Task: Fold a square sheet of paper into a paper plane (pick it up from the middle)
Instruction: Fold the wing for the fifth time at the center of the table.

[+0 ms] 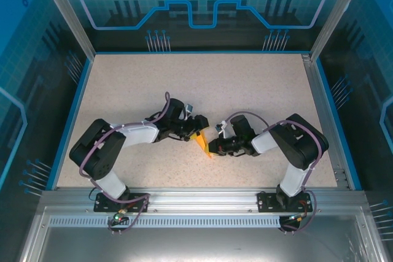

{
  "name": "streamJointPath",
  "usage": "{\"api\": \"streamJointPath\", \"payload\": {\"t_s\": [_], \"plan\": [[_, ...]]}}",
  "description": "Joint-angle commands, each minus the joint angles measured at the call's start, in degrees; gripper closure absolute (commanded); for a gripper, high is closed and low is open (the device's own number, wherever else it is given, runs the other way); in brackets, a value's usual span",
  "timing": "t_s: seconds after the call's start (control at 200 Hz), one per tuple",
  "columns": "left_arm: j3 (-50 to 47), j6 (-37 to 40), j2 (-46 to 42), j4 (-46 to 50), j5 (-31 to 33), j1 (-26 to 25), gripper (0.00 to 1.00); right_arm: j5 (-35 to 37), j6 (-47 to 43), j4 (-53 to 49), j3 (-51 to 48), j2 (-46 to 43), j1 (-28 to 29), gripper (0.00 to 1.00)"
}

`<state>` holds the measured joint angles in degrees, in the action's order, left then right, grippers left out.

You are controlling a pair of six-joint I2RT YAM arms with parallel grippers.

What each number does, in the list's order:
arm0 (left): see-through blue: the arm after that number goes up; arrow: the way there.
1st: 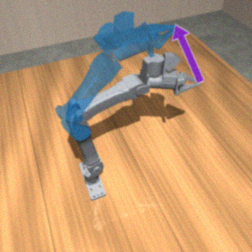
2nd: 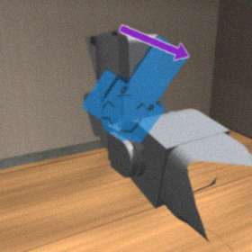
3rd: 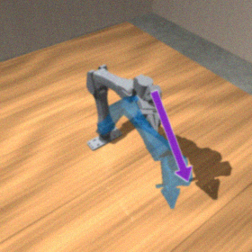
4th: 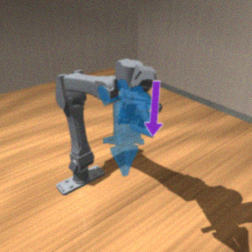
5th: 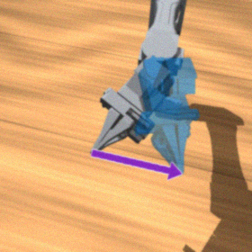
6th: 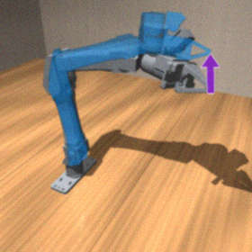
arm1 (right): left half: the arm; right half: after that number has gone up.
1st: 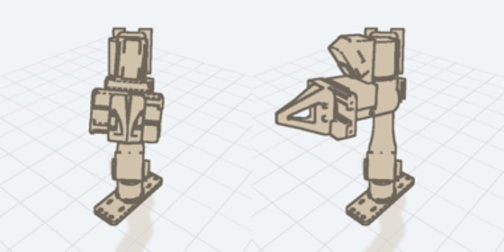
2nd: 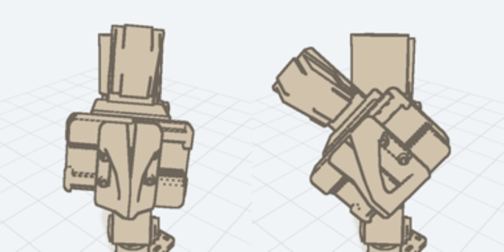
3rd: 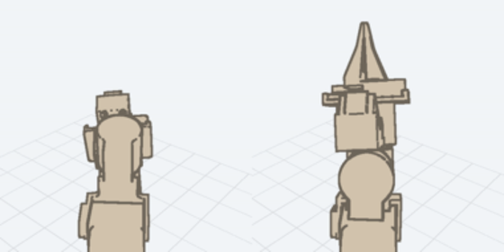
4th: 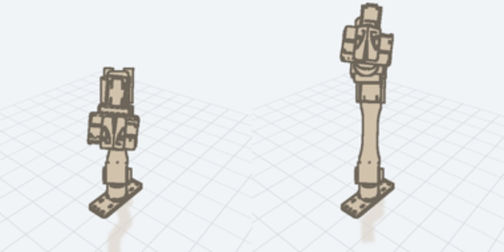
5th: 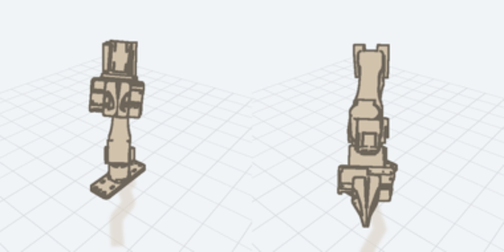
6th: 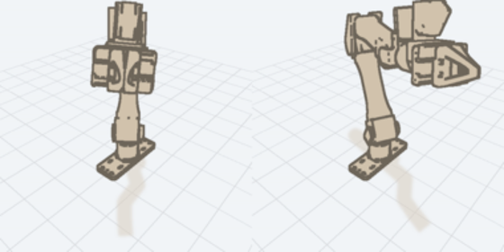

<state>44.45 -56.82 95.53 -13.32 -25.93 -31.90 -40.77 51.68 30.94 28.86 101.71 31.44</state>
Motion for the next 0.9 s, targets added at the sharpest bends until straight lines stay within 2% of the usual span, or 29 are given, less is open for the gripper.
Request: {"api": "streamJointPath", "payload": {"t_s": [0.0, 0.23, 0.415, 0.78, 0.895], "plan": [[2.13, 1.44, 2.12, -1.80, -2.26, -0.47, 0.26, 3.31, -0.04, -2.93, -1.27, 1.39, -0.61, 0.98], [3.86, 1.74, 7.54, -2.43, -1.26, -0.47, 0.26, 4.13, -0.27, -4.70, -1.02, 1.02, -0.59, 0.97], [4.24, 2.00, 10.62, 0.93, -0.05, -0.48, 0.27, 4.98, -1.95, -9.03, -0.04, -0.21, -0.61, 0.96], [4.15, 2.61, 11.25, 3.16, 1.08, -0.48, 0.27, 8.54, -6.45, -22.01, 3.07, -5.30, 1.46, 0.89], [4.46, 2.74, 11.35, 3.38, 0.98, -0.45, 0.27, 11.06, -6.95, -24.83, 3.58, -4.97, 2.34, 0.91]]}}
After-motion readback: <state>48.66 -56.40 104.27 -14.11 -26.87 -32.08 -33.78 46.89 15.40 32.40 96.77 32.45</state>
